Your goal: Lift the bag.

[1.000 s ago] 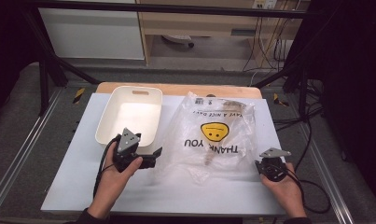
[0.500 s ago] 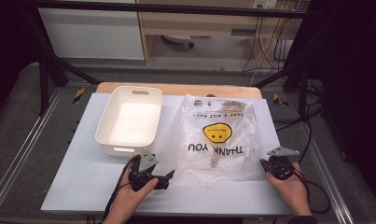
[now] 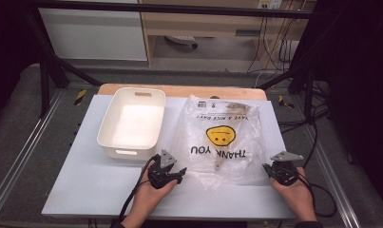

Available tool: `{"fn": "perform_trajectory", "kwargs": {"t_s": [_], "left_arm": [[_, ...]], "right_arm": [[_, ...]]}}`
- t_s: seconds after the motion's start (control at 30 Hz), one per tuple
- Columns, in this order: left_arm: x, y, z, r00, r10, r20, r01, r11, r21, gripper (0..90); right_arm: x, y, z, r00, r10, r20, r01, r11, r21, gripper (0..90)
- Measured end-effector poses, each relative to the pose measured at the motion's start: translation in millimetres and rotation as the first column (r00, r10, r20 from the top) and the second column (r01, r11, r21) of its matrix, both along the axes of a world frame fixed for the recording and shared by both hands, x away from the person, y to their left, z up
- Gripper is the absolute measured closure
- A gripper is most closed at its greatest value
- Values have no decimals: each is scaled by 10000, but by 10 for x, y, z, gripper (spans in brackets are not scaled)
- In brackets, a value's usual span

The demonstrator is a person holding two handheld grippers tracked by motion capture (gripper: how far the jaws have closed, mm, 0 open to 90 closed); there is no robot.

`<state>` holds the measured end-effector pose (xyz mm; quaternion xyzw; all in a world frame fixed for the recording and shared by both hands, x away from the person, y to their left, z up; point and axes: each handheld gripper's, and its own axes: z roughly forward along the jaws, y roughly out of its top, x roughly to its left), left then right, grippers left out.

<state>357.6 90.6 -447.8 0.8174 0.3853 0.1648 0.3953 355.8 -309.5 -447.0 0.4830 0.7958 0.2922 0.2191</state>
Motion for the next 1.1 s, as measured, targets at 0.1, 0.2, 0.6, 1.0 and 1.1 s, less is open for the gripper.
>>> {"fn": "perform_trajectory", "kwargs": {"t_s": [0.1, 0.2, 0.6, 1.0, 1.1], "left_arm": [[-1, 48, -20, 9999, -72, -84, 73, 9999, 73, 683], [1, 108, -11, 9998, -77, -185, 73, 9997, -219, 789], [7, 219, -18, 9998, -53, -175, 52, 10000, -60, 850], [4, 228, -41, 9998, -124, -174, 126, 9998, 122, 870], [5, 228, -46, 9997, -148, -173, 150, 9998, 132, 872]], "right_arm": [[-25, 11, 15, 9999, 120, 116, -121, 9999, 99, 883], [-34, 27, 37, 9998, 131, 150, -137, 9991, 407, 769], [-102, 76, 96, 9987, -463, 226, 440, 9947, 934, 192], [-237, 100, -88, 9988, -27, -488, 59, 9978, 658, 66], [-231, 118, -96, 9989, 0, -465, 31, 9978, 670, 54]]}}
